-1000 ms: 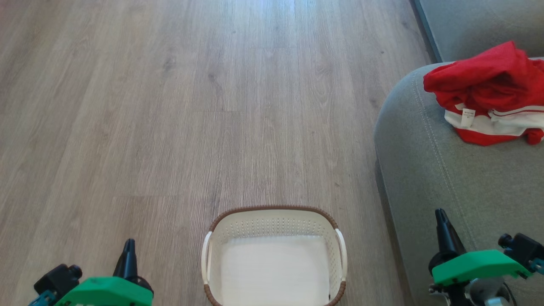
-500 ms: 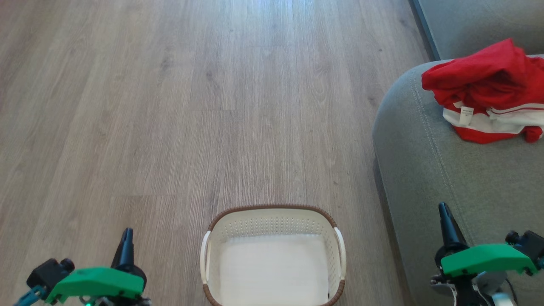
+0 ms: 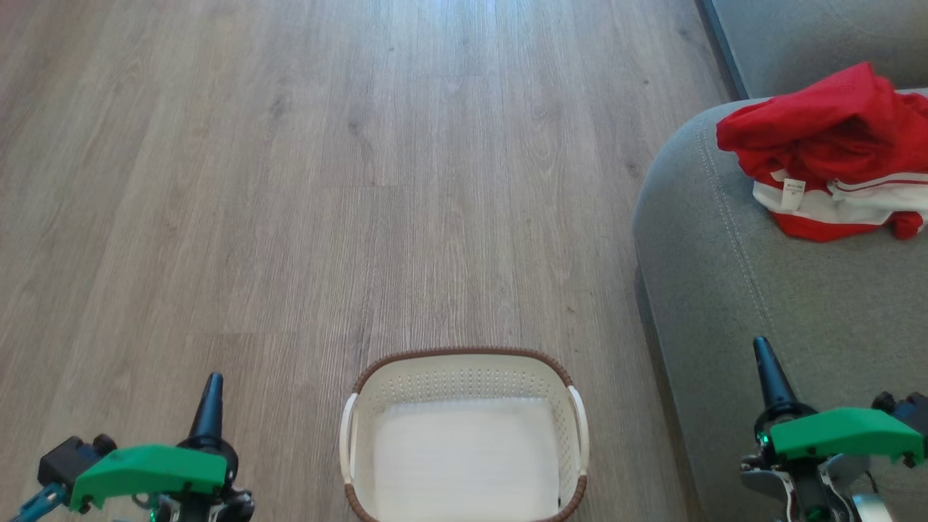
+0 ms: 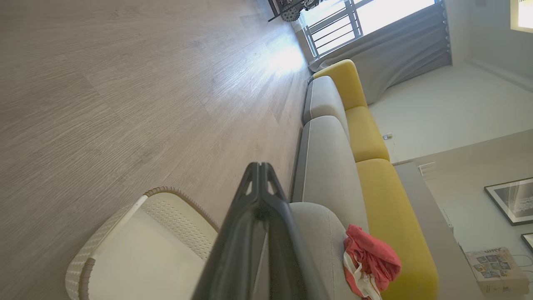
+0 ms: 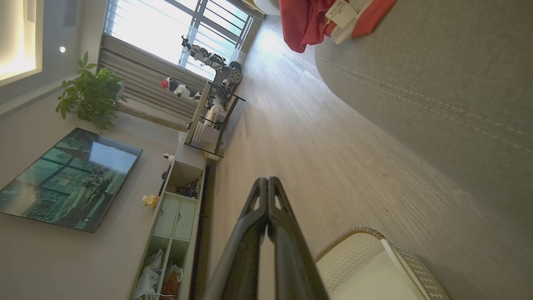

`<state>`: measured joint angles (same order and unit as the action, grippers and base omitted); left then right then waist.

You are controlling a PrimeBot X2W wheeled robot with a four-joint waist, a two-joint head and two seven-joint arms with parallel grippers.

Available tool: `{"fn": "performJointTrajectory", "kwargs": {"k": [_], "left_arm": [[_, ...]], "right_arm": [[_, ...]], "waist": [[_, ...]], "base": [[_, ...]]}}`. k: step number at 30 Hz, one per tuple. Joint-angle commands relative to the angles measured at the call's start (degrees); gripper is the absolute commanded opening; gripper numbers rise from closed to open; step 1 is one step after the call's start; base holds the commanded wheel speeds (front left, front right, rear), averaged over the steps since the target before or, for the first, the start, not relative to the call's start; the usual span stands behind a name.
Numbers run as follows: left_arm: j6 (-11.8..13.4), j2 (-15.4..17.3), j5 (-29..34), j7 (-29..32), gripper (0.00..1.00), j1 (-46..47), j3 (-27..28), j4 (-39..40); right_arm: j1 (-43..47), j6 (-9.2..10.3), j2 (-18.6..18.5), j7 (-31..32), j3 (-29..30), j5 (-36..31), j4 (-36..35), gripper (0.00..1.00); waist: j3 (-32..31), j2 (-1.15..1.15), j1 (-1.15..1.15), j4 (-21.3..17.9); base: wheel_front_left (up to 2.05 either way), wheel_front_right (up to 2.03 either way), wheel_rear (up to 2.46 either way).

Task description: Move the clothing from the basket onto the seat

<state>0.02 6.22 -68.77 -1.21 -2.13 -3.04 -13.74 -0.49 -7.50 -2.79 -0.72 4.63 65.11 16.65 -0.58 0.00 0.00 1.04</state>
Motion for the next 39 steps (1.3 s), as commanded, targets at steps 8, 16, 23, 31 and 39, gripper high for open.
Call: {"fn": "performJointTrajectory", "kwargs": {"k": [8, 16, 23, 31, 39], "left_arm": [[-1.87, -0.52, -5.66, 1.62, 0.00, 4.16, 3.23, 1.06], [-3.25, -1.07, -10.17, 2.96, 0.00, 5.16, 4.59, 0.73], [-4.46, -1.55, -14.11, 4.13, 0.00, 6.04, 5.78, 0.43], [-5.67, -2.04, -18.05, 5.31, 0.00, 6.92, 6.98, 0.14], [-7.05, -2.60, -22.54, 6.66, 0.00, 7.93, 8.36, -0.20]], "right_arm": [[-3.72, 0.00, -0.15, 1.70, -0.04, 6.31, -2.27, 0.00], [-4.21, 0.01, -0.14, 3.05, 0.44, 11.39, -2.36, 0.00], [-4.63, 0.01, -0.14, 4.24, 0.86, 15.83, -2.43, 0.00], [-5.06, 0.01, -0.13, 5.43, 1.28, 20.28, -2.51, 0.00], [-5.54, 0.01, -0.12, 6.78, 1.76, 25.36, -2.59, 0.00]], "waist": [[0.16, 0.00, 0.00, -0.22], [0.31, 0.00, 0.00, -0.42], [0.44, 0.00, 0.00, -0.60], [0.56, 0.00, 0.00, -0.77], [0.71, 0.00, 0.00, -0.98]], "base": [[0.00, 0.00, 0.00], [0.00, 0.00, 0.00], [0.00, 0.00, 0.00], [0.00, 0.00, 0.00], [0.00, 0.00, 0.00]]}}
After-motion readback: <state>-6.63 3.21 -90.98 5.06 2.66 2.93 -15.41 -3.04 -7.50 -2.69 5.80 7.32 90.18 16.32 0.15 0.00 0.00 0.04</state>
